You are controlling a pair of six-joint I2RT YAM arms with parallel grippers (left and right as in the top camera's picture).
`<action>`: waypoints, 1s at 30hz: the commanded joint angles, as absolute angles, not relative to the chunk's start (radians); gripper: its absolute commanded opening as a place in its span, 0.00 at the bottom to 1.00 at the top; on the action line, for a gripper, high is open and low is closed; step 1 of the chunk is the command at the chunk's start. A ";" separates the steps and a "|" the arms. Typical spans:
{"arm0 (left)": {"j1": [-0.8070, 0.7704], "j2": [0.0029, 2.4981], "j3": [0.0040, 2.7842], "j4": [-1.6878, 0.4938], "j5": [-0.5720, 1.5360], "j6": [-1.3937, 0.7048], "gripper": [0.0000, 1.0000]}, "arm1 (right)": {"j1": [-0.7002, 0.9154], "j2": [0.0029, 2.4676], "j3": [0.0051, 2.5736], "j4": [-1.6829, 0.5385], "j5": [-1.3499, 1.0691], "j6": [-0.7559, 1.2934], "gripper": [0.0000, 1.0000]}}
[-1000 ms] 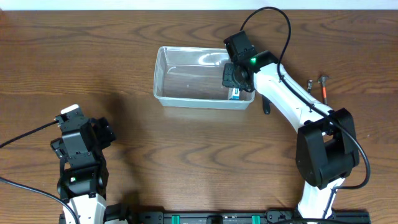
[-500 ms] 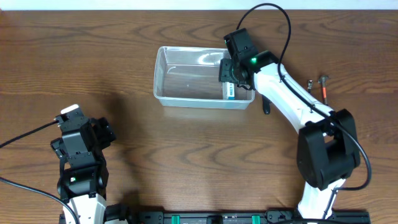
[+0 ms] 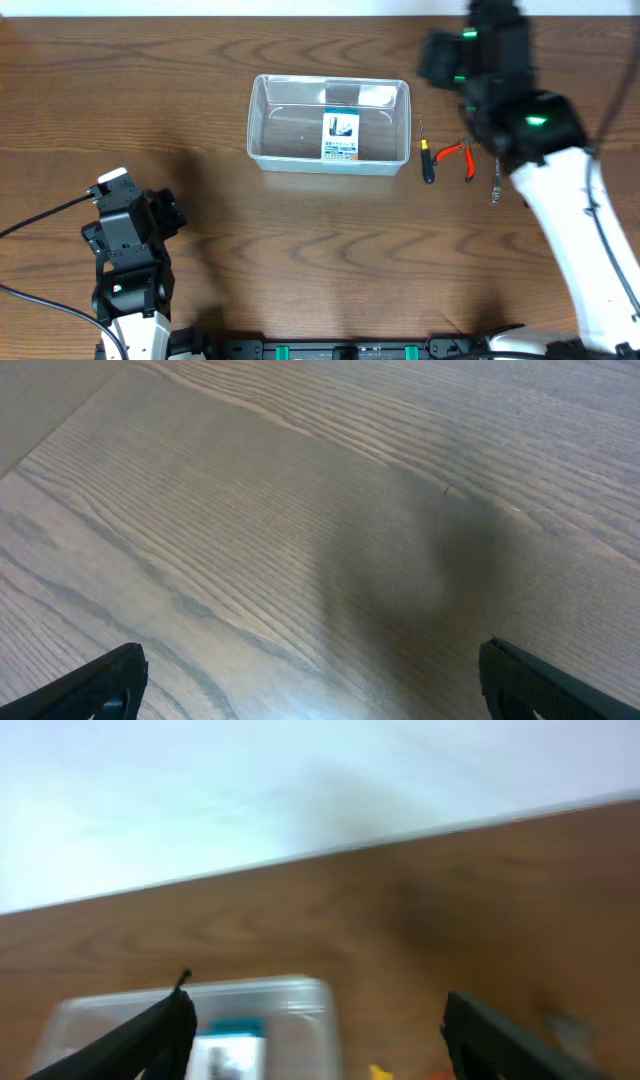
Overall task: Pack container
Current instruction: 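Lift the box and lower it into the container, then release, then grasp the red-handled hammer by its handle with the right gripper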
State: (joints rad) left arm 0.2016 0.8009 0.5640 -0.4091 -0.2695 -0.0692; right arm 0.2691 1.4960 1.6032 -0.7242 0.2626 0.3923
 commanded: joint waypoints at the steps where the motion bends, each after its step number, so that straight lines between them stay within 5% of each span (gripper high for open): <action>1: 0.199 0.802 0.580 -0.411 -0.282 -0.053 0.98 | 0.154 1.542 1.581 -0.817 0.314 0.366 0.82; 16: 0.199 0.802 0.580 -0.411 -0.282 -0.053 0.98 | -0.213 1.874 1.462 -0.837 0.184 0.134 0.79; 25: 0.199 0.802 0.580 -0.411 -0.282 -0.053 0.98 | -0.236 2.025 1.462 -0.759 0.138 -0.006 0.53; 30: 0.199 0.802 0.580 -0.411 -0.282 -0.053 0.98 | -0.250 2.074 1.462 -0.749 0.138 -0.009 0.56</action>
State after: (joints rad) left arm 0.2016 0.8009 0.5640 -0.4095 -0.2691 -0.0692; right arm -0.2314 2.0441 1.4647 -0.7559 0.1452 0.0196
